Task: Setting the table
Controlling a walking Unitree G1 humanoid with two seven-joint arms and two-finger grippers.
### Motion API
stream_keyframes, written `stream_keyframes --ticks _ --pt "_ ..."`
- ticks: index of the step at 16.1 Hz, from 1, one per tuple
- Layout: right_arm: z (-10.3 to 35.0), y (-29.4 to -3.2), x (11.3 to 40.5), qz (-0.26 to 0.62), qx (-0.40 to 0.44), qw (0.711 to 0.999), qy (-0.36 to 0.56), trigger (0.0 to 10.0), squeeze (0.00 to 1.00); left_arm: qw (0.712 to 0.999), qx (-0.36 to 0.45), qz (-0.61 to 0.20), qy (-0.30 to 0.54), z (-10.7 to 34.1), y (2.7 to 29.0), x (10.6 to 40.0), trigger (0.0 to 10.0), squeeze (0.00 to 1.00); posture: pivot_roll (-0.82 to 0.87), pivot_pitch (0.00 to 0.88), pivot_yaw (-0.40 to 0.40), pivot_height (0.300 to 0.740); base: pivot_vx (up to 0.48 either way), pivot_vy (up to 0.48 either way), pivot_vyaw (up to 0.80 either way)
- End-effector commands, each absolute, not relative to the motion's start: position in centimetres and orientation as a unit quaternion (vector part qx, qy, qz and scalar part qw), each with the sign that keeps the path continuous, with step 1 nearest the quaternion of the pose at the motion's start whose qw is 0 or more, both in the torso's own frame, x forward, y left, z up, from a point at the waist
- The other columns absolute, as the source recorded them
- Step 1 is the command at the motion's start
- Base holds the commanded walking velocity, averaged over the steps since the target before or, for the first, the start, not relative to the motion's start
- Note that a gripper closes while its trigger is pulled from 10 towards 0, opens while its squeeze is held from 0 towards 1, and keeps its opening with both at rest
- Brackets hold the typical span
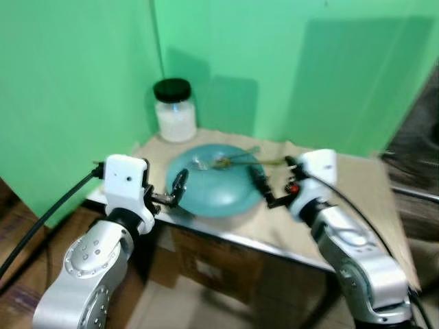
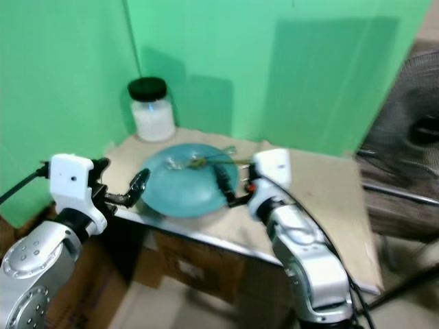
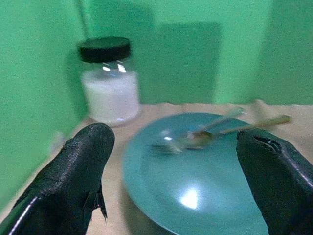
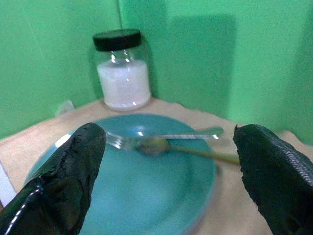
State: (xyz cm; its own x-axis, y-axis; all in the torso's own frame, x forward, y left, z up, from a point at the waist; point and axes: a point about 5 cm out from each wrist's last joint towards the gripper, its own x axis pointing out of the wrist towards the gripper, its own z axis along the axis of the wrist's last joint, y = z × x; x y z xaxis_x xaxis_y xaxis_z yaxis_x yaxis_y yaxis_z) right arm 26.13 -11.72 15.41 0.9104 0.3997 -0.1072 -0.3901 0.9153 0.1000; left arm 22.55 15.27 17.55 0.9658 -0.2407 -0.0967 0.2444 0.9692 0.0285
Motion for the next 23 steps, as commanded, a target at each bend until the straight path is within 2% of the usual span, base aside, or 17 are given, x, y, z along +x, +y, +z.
stream_keyframes --ticks 1,10,15,16,17,18,19,20,21,22,23 --pt "15.8 -10.9 26.3 0.217 0.041 0.974 0.053 10.0 1.00 0.993 0.027 -0.112 0.041 17.8 15.8 22.5 10.0 1.00 0.00 0.000 0.017 0.740 0.364 0.000 0.00" --pt "15.7 -10.7 26.8 0.225 0.028 0.973 0.049 10.0 1.00 0.991 0.031 -0.120 0.045 17.6 15.6 22.6 10.0 1.00 -0.01 0.000 0.027 0.740 0.360 0.000 0.00" --pt "15.6 -11.3 28.9 0.280 -0.029 0.957 0.063 10.0 1.00 0.988 0.044 -0.139 0.055 17.0 15.3 22.9 10.0 1.00 -0.03 0.000 0.052 0.740 0.000 0.000 0.00" --pt "15.4 -11.6 29.6 0.300 -0.044 0.950 0.074 10.0 1.00 0.985 0.047 -0.156 0.060 16.7 15.0 23.0 10.0 0.96 -0.03 0.000 0.059 0.740 0.000 0.000 0.00" --pt "14.8 -12.1 30.8 0.322 -0.070 0.939 0.101 10.0 1.00 0.976 0.060 -0.196 0.070 16.3 14.6 23.0 10.0 0.68 -0.05 0.000 0.077 0.740 0.000 0.000 0.00" --pt "14.6 -12.4 31.1 0.326 -0.083 0.935 0.110 10.0 1.00 0.973 0.064 -0.210 0.072 16.2 14.4 23.1 10.0 0.68 -0.06 0.000 0.083 0.740 0.000 0.000 0.00" --pt "14.2 -13.0 31.9 0.335 -0.110 0.927 0.124 10.0 1.00 0.966 0.065 -0.240 0.077 15.9 14.0 23.3 10.0 0.56 -0.07 0.000 0.087 0.740 0.000 0.000 0.00" --pt "14.1 -13.5 32.6 0.342 -0.119 0.921 0.142 10.0 1.00 0.956 0.073 -0.271 0.084 15.5 13.6 23.5 10.0 0.19 -0.08 0.000 0.083 0.740 0.000 0.000 0.00" --pt "14.3 -13.7 33.6 0.357 -0.127 0.913 0.154 10.0 0.27 0.949 0.080 -0.292 0.090 15.2 13.6 23.7 10.0 0.00 -0.08 0.000 0.081 0.740 0.000 0.000 0.00" --pt "14.4 -13.7 34.0 0.372 -0.140 0.903 0.162 10.0 0.00 0.947 0.080 -0.298 0.093 15.1 13.5 23.8 10.0 0.00 -0.08 0.000 0.077 0.740 0.000 0.000 0.00" --pt "14.1 -14.0 34.7 0.398 -0.170 0.882 0.186 10.0 0.00 0.936 0.091 -0.326 0.097 15.1 13.4 23.8 10.0 0.00 -0.08 0.000 0.072 0.740 0.000 0.000 0.00"
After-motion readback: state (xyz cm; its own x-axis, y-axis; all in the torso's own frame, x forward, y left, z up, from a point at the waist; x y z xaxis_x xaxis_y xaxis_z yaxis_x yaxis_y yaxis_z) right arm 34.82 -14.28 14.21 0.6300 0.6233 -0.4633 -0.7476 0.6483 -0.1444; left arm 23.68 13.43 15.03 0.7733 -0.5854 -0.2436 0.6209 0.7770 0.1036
